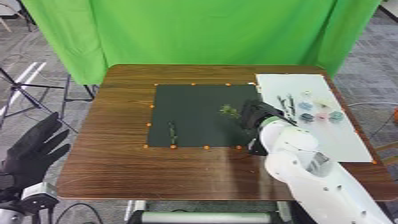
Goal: Arrange flowers
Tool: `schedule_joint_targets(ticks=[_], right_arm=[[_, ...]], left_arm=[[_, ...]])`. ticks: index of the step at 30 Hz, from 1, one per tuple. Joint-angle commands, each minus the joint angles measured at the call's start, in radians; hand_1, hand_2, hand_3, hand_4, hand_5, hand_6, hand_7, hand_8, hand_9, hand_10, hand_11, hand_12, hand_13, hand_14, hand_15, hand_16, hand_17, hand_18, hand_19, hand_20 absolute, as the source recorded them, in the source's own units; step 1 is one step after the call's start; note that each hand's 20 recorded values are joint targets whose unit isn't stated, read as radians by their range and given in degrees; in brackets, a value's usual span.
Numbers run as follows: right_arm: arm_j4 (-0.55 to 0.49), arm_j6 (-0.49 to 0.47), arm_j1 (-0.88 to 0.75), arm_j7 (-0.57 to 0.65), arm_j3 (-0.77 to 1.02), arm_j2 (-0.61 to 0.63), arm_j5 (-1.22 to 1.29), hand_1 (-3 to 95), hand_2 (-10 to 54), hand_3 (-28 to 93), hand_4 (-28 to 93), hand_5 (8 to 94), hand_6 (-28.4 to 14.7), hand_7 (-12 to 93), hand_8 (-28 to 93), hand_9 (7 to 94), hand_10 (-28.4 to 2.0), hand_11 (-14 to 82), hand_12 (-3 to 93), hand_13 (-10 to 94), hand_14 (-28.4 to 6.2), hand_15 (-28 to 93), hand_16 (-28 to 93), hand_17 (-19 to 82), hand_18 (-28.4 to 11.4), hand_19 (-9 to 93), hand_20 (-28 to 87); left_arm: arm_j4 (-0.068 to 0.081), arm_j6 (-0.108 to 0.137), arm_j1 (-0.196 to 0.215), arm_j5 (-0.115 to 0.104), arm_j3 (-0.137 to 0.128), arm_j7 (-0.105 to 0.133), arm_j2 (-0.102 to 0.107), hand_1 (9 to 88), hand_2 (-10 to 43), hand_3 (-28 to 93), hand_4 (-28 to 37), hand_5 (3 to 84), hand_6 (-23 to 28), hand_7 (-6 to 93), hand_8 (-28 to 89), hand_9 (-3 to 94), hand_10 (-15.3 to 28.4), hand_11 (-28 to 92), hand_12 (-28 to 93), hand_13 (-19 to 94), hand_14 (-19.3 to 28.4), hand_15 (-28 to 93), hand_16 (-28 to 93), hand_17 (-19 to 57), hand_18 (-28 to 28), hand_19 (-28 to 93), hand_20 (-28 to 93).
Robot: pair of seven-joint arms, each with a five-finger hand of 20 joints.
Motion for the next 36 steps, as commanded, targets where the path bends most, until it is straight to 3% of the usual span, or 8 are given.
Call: schedule_joint_targets(ticks=[1,4,5,17,19,20,22,36], right_arm=[[0.079,-0.051,0.06,-0.022,-0.109,-0.113,-0.073,37.7,-7.0,85,-11,74.9,1.8,53,23,83.6,-8.1,67.1,51.9,81,-7.3,88,39,40,-23.5,93,56],[0.096,-0.059,0.065,-0.018,-0.13,-0.134,-0.102,37.3,-6.7,85,-11,75.4,2.0,53,22,84.0,-8.0,67.0,51.8,81,-7.2,88,39,40,-23.6,93,56],[0.102,-0.055,0.069,-0.016,-0.138,-0.138,-0.106,37.2,-6.6,85,-11,75.6,2.0,53,22,84.1,-8.0,67.0,51.8,81,-7.1,88,39,41,-23.6,93,56],[0.149,-0.109,0.064,0.024,-0.137,-0.227,-0.067,32.7,-1.2,84,-16,82.7,2.6,45,19,88.7,-7.3,63.1,49.2,86,-5.8,85,37,46,-23.8,93,58],[0.162,-0.113,0.064,0.035,-0.134,-0.244,-0.056,31.5,0.0,84,-18,83.5,2.2,46,13,89.1,-7.3,62.6,48.9,86,-5.9,84,37,46,-23.8,93,58],[0.166,-0.116,0.062,0.035,-0.129,-0.253,-0.054,30.2,1.4,83,-18,84.5,2.0,48,-2,89.5,-7.4,62.2,48.4,86,-5.9,84,37,46,-23.8,93,58],[0.165,-0.104,0.057,0.033,-0.13,-0.257,-0.058,28.2,1.9,81,-20,85.2,1.8,48,-7,89.9,-7.4,61.8,48.1,87,-6.0,84,37,47,-24.0,93,58],[0.181,-0.081,0.071,0.025,-0.126,-0.268,-0.101,20.6,3.4,76,-24,85.6,1.2,46,-8,89.9,-7.8,59.8,48.5,87,-6.2,83,38,46,-24.4,93,58]], left_arm=[[0.001,-0.001,0.005,0.0,0.005,-0.012,0.007,22.6,-6.0,70,-26.7,20.9,-0.1,17.9,-10,16.5,8.1,9,21,13,10.8,15,9,-12.3,17.8,33,10],[0.003,-0.004,0.0,0.0,0.006,-0.015,0.011,22.6,-6.0,70,-26.7,20.8,0.0,17.9,-9,16.5,8.1,8,21,13,10.8,15,9,-12.3,17.8,33,10],[0.002,0.007,0.01,-0.008,0.009,-0.004,0.025,22.6,-6.0,70,-26.6,20.8,-0.1,18.0,-9,16.5,8.1,8,21,13,10.8,15,9,-12.3,17.8,33,10],[0.006,-0.01,-0.003,0.0,0.008,-0.023,0.021,22.7,-5.9,70,-26.5,20.8,0.0,17.9,-9,16.5,8.1,9,21,13,10.8,15,9,-12.2,17.8,33,10],[0.01,-0.012,-0.012,0.001,0.01,-0.029,0.025,22.7,-5.7,70,-26.5,20.9,-0.1,18.0,-9,16.5,8.1,9,21,13,10.8,15,9,-12.3,17.8,33,10],[0.011,-0.014,-0.012,0.0,0.01,-0.03,0.024,22.8,-5.7,70,-26.5,20.8,-0.1,18.0,-9,16.5,8.1,9,21,13,10.8,15,9,-12.3,17.8,33,10],[0.012,-0.012,-0.013,0.001,0.015,-0.029,0.028,22.8,-5.6,70,-26.4,20.8,0.0,18.0,-10,16.5,8.1,9,21,13,10.8,15,9,-12.3,17.8,33,10],[0.01,-0.009,-0.011,0.001,0.016,-0.028,0.028,22.8,-5.6,70,-26.4,20.8,-0.1,17.9,-9,16.4,8.1,9,21,13,10.8,15,9,-12.3,17.8,33,10]])
